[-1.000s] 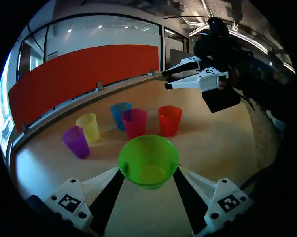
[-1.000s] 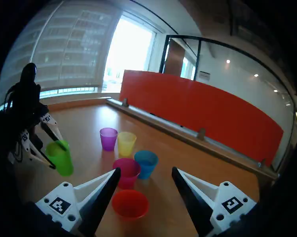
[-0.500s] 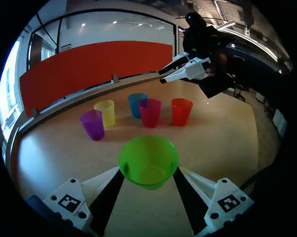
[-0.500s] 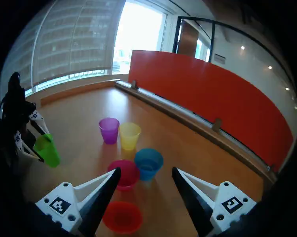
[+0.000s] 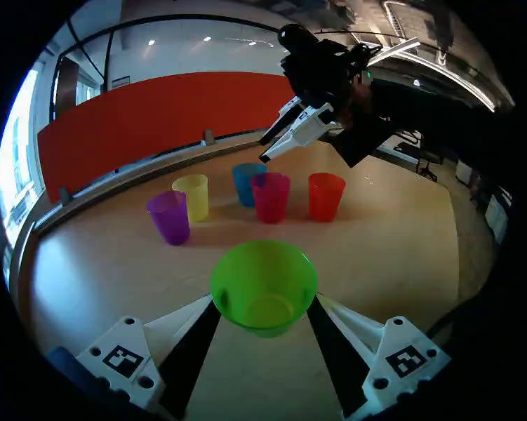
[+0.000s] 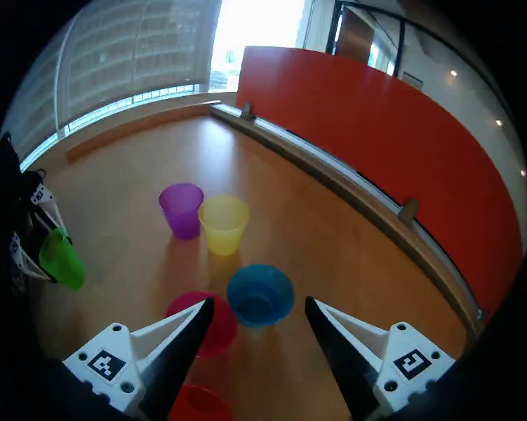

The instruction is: Pour water

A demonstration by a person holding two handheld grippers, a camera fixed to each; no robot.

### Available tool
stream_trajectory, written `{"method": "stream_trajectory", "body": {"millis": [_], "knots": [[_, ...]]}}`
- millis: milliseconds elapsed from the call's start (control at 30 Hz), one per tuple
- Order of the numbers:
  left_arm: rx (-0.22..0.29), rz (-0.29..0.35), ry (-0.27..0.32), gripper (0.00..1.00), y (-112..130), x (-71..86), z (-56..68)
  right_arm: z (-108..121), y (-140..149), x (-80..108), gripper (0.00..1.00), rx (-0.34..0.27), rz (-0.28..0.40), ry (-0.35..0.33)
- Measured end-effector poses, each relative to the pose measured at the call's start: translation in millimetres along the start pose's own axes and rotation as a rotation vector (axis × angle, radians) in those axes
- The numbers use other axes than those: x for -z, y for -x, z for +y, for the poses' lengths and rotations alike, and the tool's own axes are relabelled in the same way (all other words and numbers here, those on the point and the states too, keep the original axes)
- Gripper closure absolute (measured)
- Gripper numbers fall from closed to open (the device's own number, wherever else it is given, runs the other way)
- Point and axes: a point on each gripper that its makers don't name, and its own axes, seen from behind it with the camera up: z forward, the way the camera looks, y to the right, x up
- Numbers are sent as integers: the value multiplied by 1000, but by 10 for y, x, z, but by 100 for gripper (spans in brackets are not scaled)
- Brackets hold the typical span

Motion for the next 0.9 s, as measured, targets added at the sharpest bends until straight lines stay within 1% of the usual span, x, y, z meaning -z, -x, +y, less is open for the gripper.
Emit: {"method": "stream_trajectory", "body": {"millis": [167, 300, 600, 900], "knots": [[-6, -2, 2, 17, 11, -3, 0, -51, -31, -129, 0, -23, -37, -26], [-9, -1, 3, 17, 6, -3, 1, -54, -45, -204, 0, -39, -56, -31], [-7, 7, 7, 17, -10, -21, 3, 17, -6, -320, 0, -29, -109, -9], [-6, 7, 9, 17, -5, -24, -2, 37, 50, -393, 0, -36, -144, -4]]}}
